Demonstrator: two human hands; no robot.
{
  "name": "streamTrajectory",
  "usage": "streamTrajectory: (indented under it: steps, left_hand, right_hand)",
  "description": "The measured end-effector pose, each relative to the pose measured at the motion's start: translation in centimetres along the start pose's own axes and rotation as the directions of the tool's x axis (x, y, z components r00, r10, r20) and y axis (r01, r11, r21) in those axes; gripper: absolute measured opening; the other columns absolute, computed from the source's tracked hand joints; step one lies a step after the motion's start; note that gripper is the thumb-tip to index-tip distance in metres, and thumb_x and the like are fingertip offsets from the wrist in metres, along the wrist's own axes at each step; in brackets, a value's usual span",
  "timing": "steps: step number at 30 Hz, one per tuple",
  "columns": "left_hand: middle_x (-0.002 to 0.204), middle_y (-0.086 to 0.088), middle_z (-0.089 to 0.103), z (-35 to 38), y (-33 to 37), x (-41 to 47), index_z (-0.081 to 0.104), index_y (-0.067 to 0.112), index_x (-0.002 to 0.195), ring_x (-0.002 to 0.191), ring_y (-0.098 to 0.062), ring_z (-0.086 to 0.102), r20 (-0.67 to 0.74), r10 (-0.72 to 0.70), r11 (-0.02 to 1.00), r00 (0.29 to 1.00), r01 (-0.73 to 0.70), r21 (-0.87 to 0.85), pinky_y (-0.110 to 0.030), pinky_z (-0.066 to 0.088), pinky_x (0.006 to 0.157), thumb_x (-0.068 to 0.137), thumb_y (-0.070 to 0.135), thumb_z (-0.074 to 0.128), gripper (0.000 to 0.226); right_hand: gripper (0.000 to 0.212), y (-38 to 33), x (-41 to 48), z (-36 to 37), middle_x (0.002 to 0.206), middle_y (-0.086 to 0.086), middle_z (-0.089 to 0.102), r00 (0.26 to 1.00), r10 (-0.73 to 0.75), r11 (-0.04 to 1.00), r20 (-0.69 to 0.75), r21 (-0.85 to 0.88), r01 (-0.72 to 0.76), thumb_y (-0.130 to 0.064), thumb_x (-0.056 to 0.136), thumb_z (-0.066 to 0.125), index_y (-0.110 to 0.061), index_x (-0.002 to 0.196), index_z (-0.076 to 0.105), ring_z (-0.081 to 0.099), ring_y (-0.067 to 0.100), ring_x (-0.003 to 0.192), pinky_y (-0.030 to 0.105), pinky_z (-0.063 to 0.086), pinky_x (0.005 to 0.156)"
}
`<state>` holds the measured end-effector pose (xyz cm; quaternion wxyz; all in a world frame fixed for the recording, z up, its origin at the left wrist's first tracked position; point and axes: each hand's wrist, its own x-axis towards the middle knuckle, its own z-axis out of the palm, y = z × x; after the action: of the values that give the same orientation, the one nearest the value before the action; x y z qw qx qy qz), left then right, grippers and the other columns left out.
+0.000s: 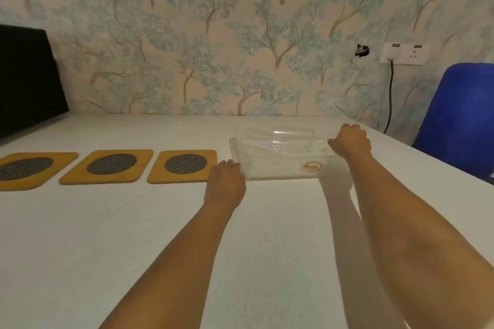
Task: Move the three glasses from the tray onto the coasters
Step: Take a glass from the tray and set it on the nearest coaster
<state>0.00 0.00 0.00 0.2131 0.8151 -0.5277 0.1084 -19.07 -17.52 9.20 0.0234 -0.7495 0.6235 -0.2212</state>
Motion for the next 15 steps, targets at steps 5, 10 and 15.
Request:
streamTrajectory:
  steps: [5,10,15]
  left_hand:
    - [0.122,-0.010,0.061,0.9,0.1,1.1,0.056,0.007,0.119,0.115,-0.024,0.052,-0.023,-0.011,0.999,1.000,0.010,-0.038,-0.036,0.037,0.105,0.099,0.014,0.033,0.032]
    - [0.113,-0.010,0.063,1.2,-0.2,1.3,0.059,0.007,0.110,0.107,-0.024,0.055,-0.046,-0.011,1.000,0.999,0.010,-0.029,-0.037,0.041,0.100,0.098,0.015,0.033,0.030]
    - [0.113,-0.009,0.063,1.2,-0.1,1.2,0.059,0.007,0.111,0.107,-0.023,0.055,-0.052,-0.013,0.999,0.999,0.011,-0.039,-0.036,0.041,0.100,0.099,0.017,0.033,0.030]
  right_hand:
    - [0.051,1.4,2.2,0.8,0.145,0.017,0.040,0.976,0.117,0.990,0.183,-0.100,-0.100,-0.022,0.094,0.051,-0.002,0.139,0.040,0.035,0.033,0.135,0.040,0.035,0.107]
    - [0.062,1.5,2.9,1.4,0.143,0.016,0.042,0.968,0.122,0.990,0.218,-0.097,-0.103,-0.027,0.086,0.065,-0.004,0.138,0.041,0.034,0.033,0.135,0.040,0.036,0.106]
    - [0.091,1.5,3.5,1.8,0.149,0.020,0.032,0.941,0.157,0.988,0.301,-0.046,-0.150,-0.036,0.080,0.072,-0.010,0.149,0.018,0.033,0.039,0.138,0.050,0.031,0.113]
